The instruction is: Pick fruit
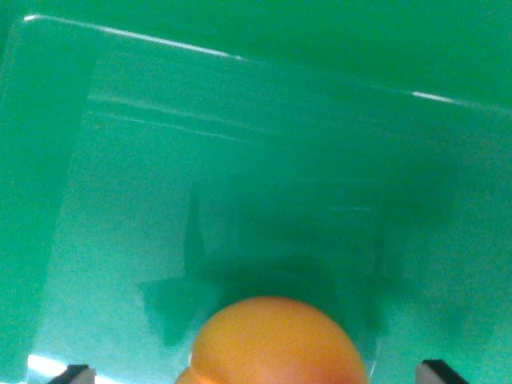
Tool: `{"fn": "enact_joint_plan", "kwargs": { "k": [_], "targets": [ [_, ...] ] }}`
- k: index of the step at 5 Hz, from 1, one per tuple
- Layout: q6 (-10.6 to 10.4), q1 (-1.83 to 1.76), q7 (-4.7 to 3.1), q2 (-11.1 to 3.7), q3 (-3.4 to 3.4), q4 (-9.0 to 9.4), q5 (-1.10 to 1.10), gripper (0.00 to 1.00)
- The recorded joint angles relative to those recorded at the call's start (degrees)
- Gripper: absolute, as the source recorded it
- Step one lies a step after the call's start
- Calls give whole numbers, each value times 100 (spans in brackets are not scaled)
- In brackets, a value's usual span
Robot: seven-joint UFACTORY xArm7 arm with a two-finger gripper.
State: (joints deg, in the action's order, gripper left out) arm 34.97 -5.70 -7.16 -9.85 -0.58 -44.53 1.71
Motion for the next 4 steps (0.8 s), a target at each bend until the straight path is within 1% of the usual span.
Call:
{"fn": "enact_joint_plan", "kwargs": {
  "k": [1, 4],
  "targets": [
    [-85, -6, -13, -18, -4, 71, 2, 0],
    [-137, -9, -21, -30, -6, 115, 3, 0]
  ]
}}
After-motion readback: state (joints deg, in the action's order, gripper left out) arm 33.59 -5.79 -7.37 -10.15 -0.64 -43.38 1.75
